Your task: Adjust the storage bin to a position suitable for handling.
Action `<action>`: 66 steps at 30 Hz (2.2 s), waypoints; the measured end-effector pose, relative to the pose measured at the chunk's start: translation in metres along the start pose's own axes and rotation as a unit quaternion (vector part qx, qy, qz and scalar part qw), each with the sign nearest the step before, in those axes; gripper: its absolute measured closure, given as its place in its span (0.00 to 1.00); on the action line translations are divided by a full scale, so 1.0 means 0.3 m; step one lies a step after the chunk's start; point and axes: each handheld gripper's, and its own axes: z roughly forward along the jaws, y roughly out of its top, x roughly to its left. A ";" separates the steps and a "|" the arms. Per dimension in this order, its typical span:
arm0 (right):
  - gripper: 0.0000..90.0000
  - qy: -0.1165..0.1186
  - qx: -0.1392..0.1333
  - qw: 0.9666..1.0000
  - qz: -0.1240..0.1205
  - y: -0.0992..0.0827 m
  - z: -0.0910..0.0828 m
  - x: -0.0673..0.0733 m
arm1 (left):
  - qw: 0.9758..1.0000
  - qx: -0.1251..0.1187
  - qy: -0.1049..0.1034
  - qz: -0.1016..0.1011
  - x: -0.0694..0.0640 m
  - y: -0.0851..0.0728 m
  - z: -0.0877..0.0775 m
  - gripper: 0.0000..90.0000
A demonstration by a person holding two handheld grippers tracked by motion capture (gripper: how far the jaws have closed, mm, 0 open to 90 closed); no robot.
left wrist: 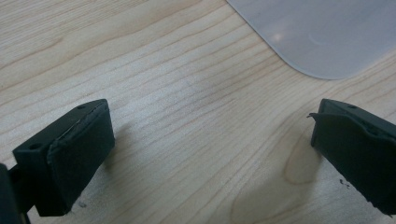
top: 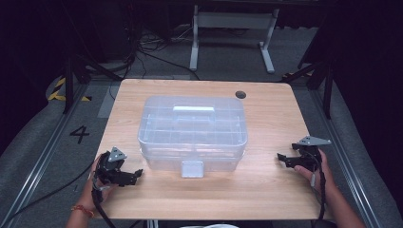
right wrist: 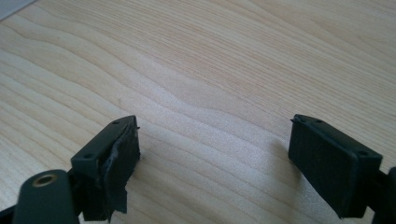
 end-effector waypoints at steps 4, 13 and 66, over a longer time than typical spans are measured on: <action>0.18 -0.002 0.001 1.000 0.001 -0.001 -0.001 0.000 | 1.000 0.000 -0.001 0.001 0.001 0.000 0.000 0.00; 0.17 -0.005 0.002 1.000 0.003 -0.003 -0.002 -0.001 | 1.000 0.002 0.000 0.001 0.000 -0.004 -0.005 0.01; 0.32 0.047 -0.092 0.991 -0.089 0.184 -0.157 0.112 | 1.000 -0.001 -0.004 0.004 0.004 -0.002 -0.002 0.01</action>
